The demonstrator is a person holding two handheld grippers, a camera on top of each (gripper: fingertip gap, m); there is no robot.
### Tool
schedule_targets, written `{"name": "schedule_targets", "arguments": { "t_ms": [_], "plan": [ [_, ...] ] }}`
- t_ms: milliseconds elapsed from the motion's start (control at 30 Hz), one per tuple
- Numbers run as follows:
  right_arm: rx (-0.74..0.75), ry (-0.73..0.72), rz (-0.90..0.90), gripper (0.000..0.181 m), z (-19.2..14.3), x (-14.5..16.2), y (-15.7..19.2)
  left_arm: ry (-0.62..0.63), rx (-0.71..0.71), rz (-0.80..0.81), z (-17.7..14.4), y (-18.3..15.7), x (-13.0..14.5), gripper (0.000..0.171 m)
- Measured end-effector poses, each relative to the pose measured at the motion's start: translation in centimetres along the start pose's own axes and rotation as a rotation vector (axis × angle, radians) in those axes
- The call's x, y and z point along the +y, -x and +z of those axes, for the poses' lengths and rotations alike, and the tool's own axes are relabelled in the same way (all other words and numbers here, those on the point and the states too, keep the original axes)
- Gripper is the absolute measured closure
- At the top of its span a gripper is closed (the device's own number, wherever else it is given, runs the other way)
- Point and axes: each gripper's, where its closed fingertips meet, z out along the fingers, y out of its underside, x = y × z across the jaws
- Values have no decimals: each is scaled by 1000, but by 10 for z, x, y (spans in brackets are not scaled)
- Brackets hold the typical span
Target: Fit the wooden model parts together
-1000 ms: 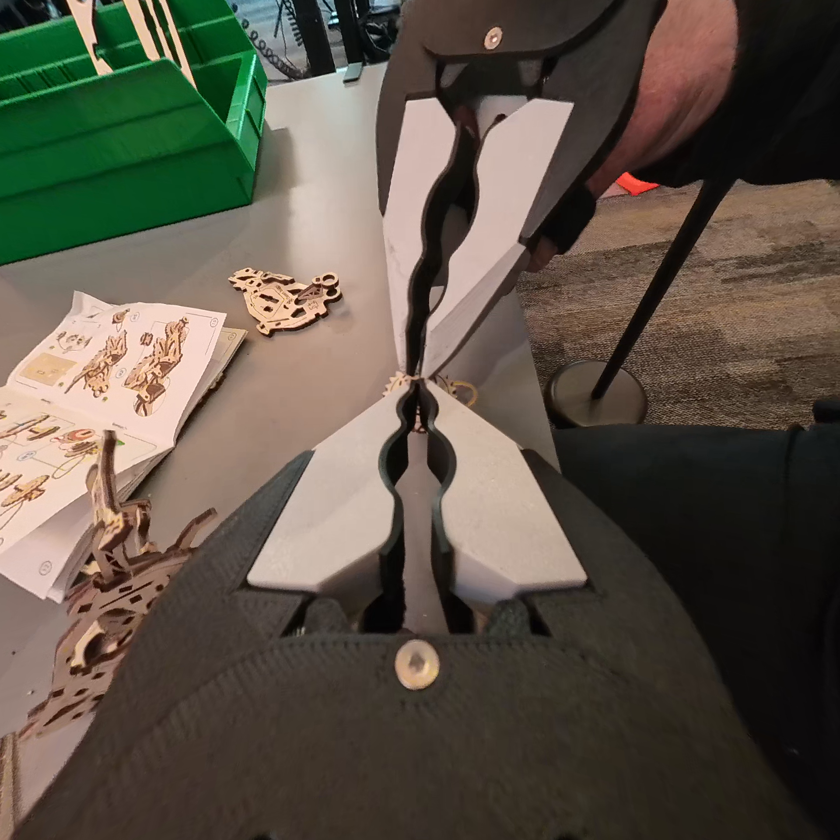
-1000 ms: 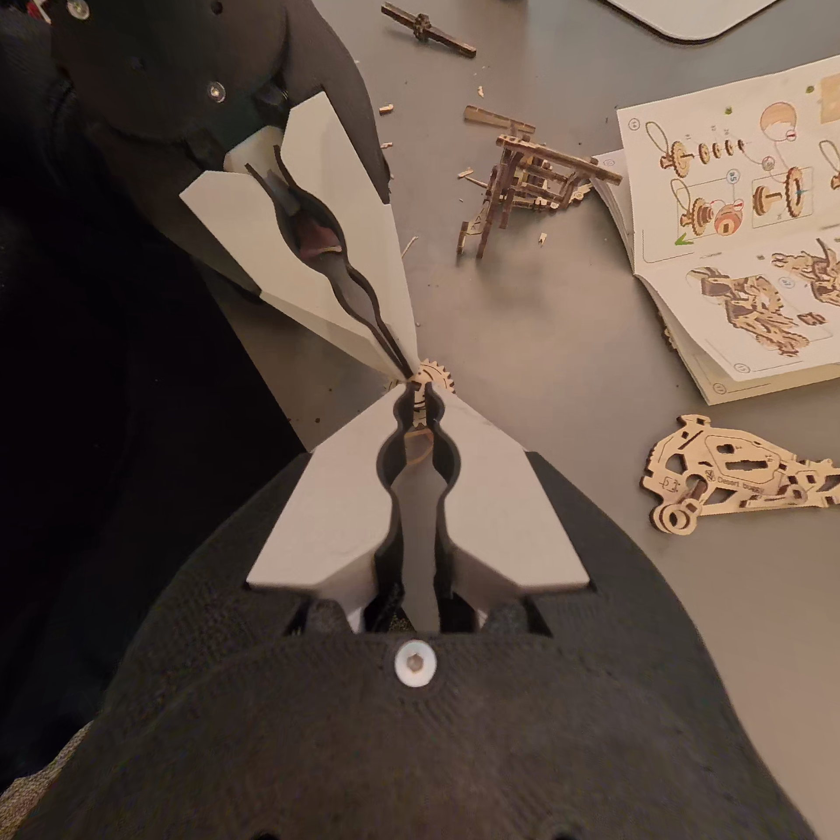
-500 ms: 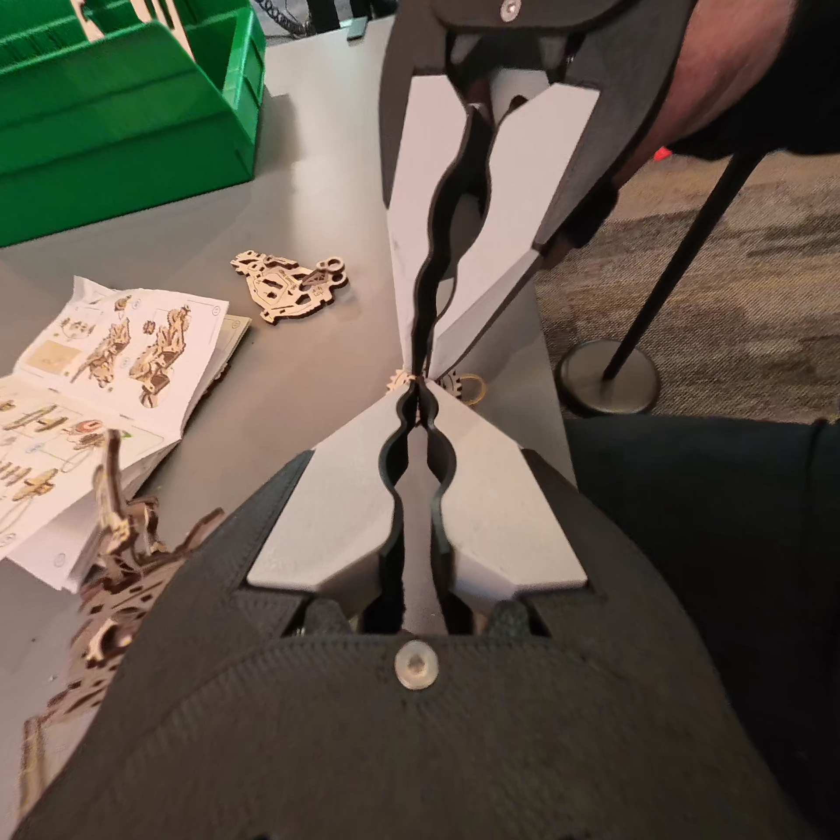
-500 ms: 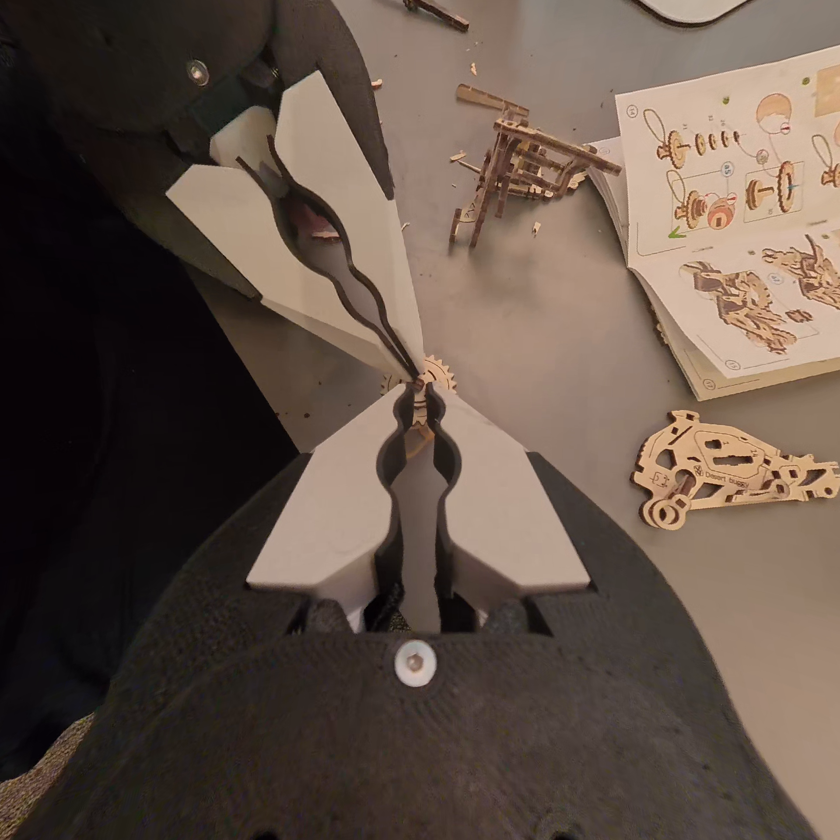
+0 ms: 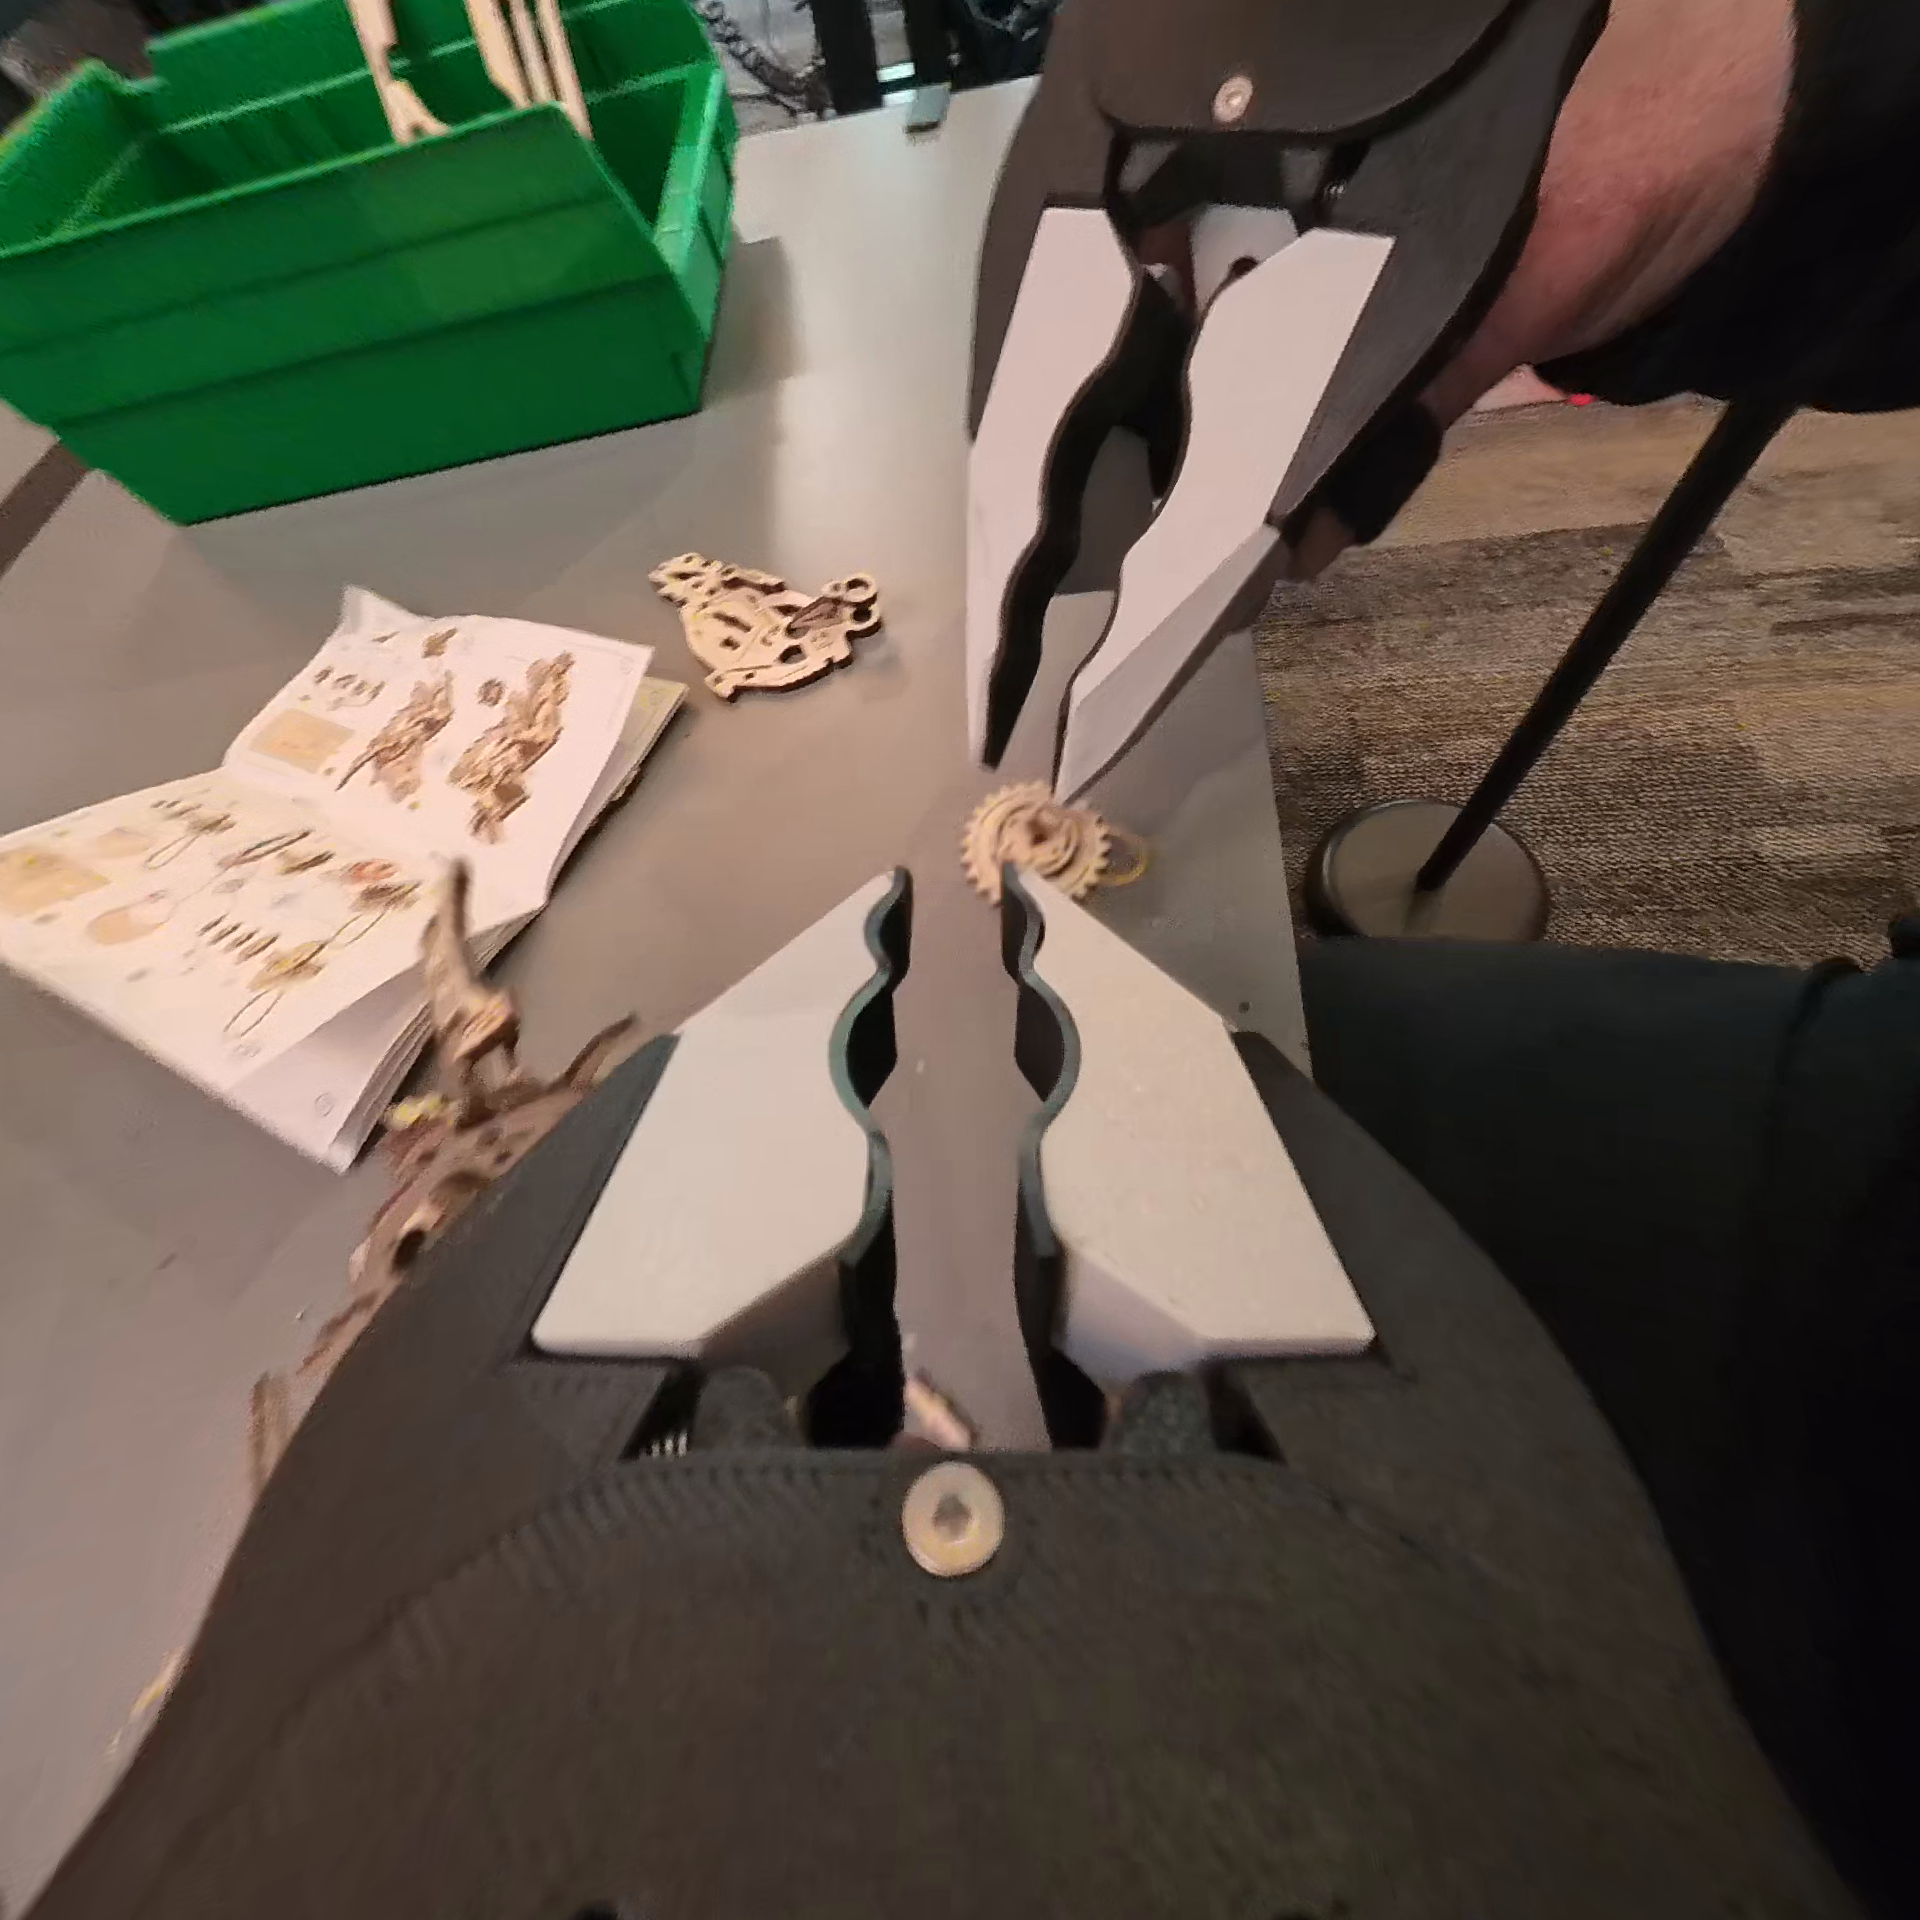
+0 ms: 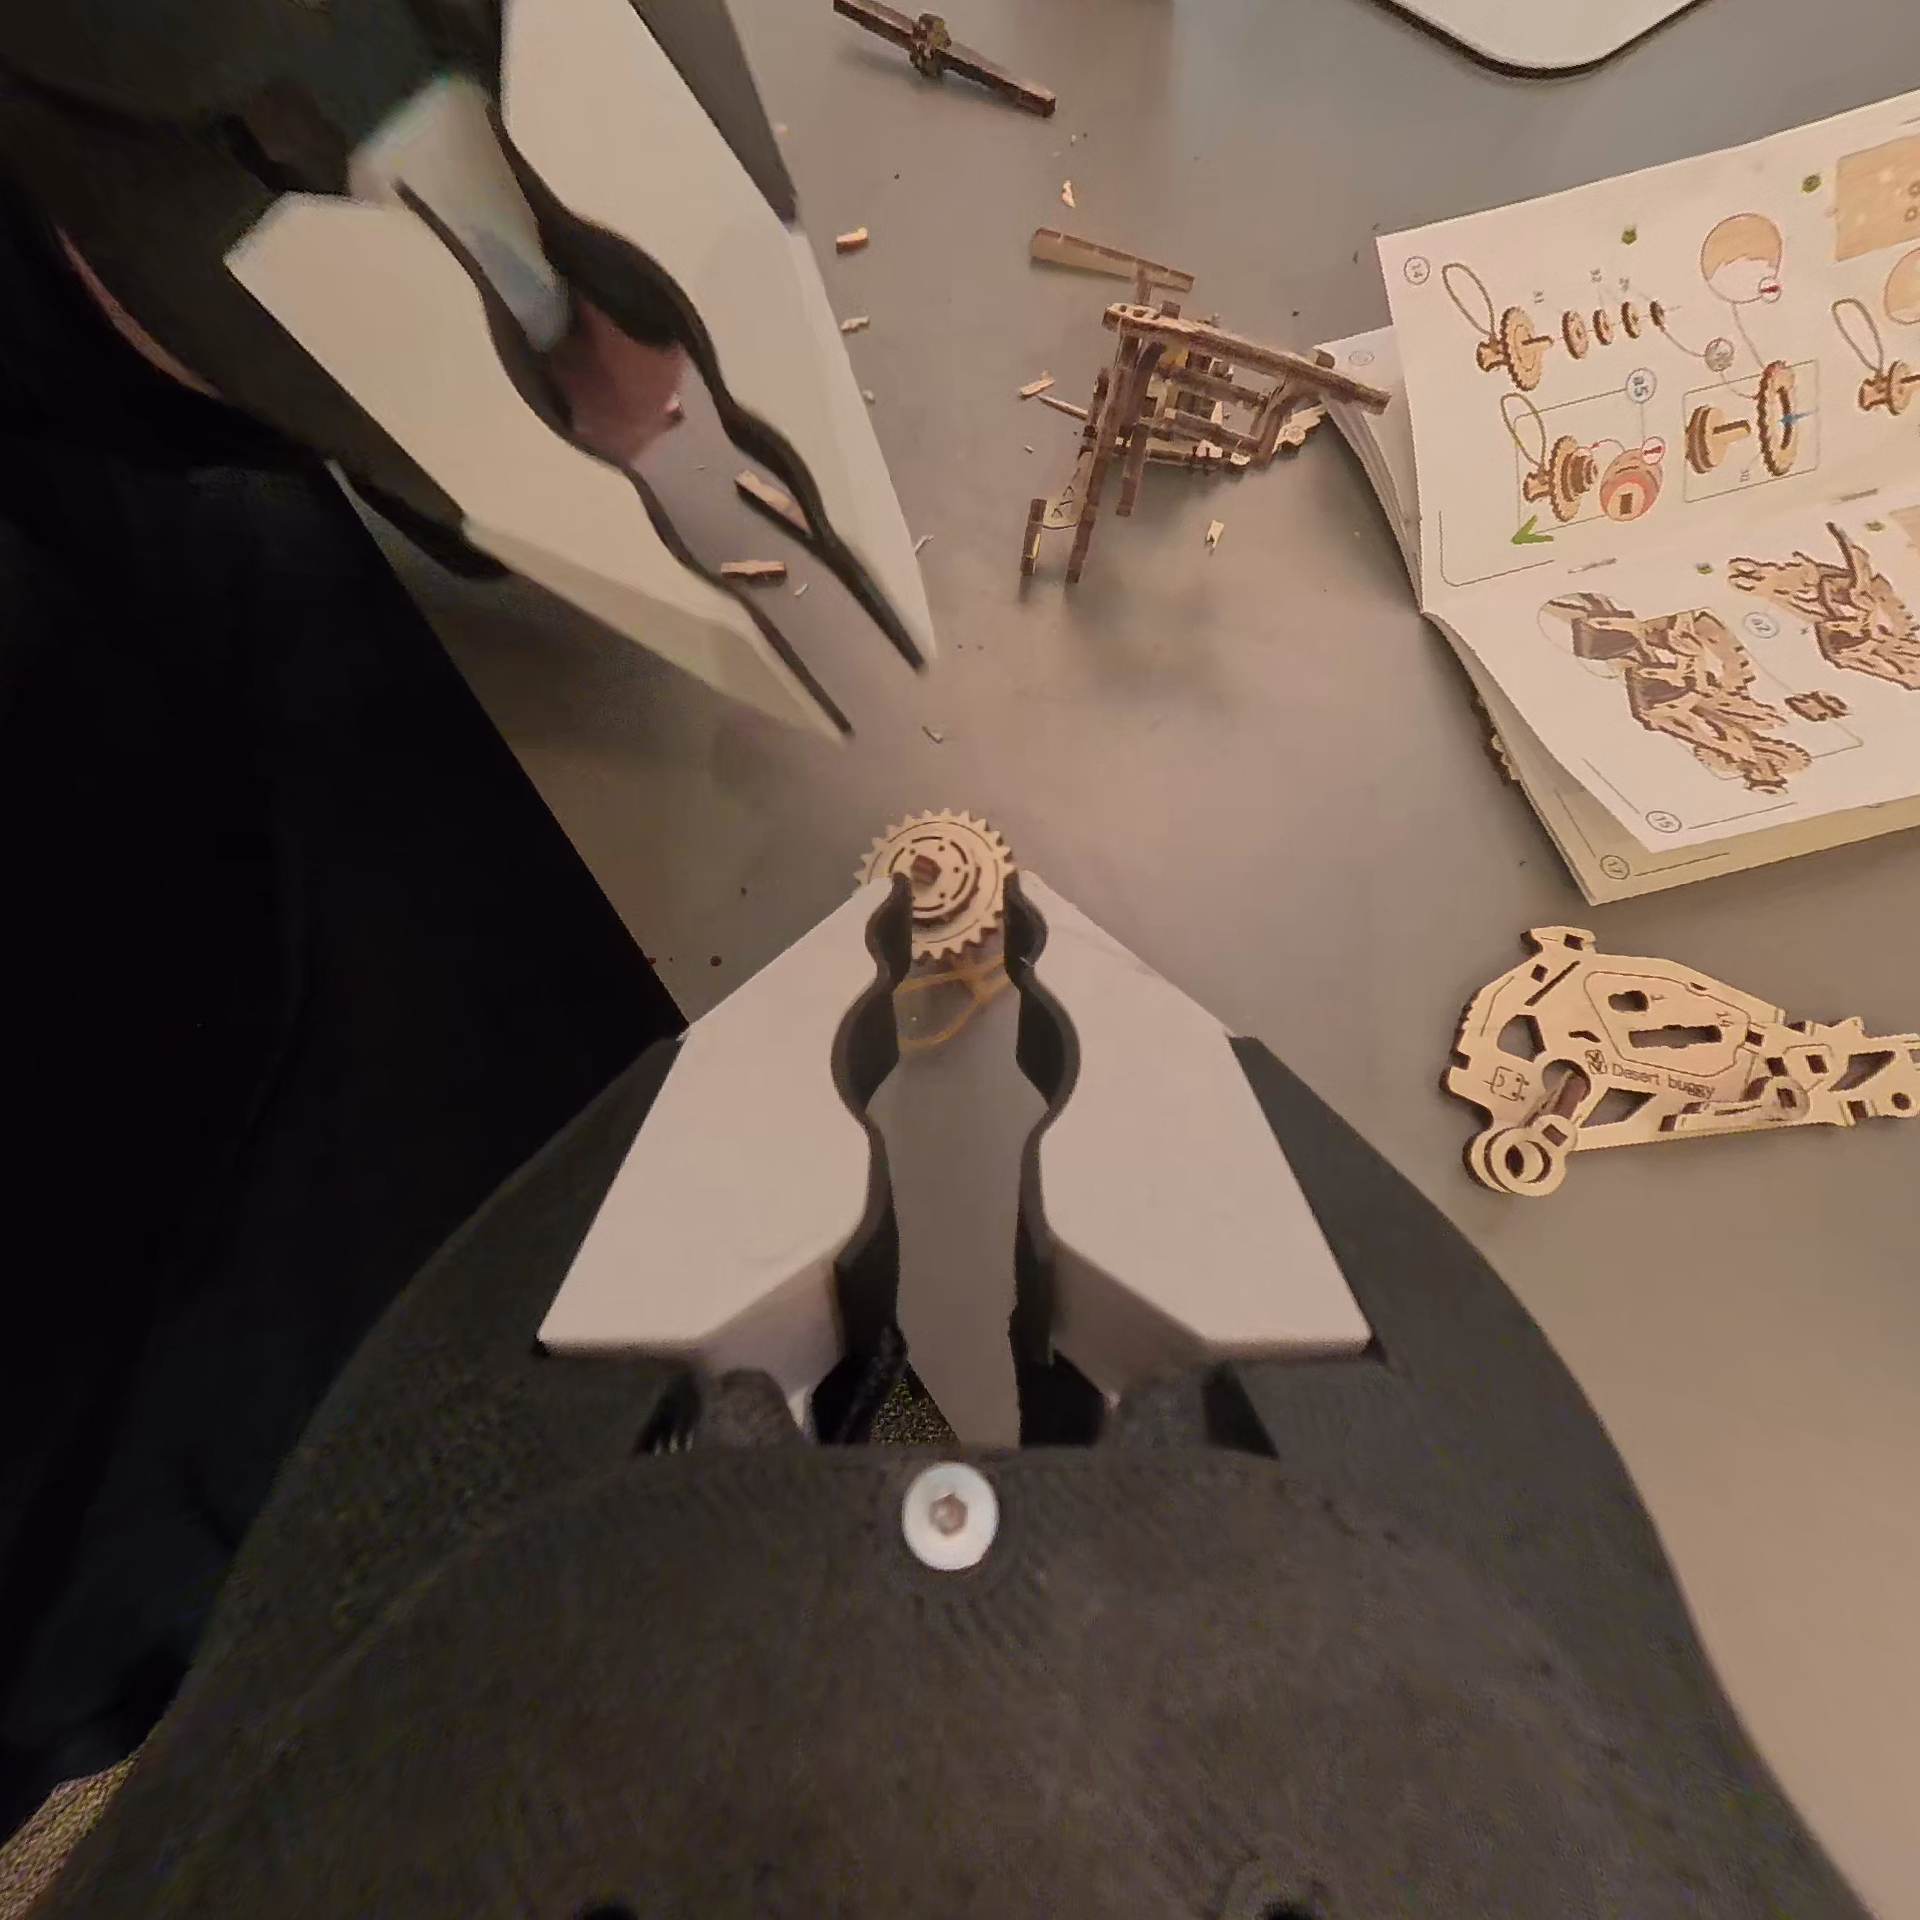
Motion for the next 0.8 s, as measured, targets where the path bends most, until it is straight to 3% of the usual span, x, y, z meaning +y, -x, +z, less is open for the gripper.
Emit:
{"name": "schedule_targets", "arguments": {
  "t_ms": [167, 267, 367, 567, 800],
  "plan": [
    [12, -28, 3, 166, -6, -5, -2, 104, -177, -75, -77, 34, 33, 151],
    [23, -44, 18, 164, -10, -7, -6, 244, -309, -148, -132, 59, 82, 150],
    [41, -81, 22, 166, -16, -15, -8, 378, -356, -235, -161, 71, 132, 147],
    [69, -87, 21, 167, -22, -19, -8, 476, -338, -258, -153, 76, 173, 147],
    [76, -100, 40, 169, -25, -15, -6, 454, -319, -288, -145, 75, 174, 160]
  ]
}}
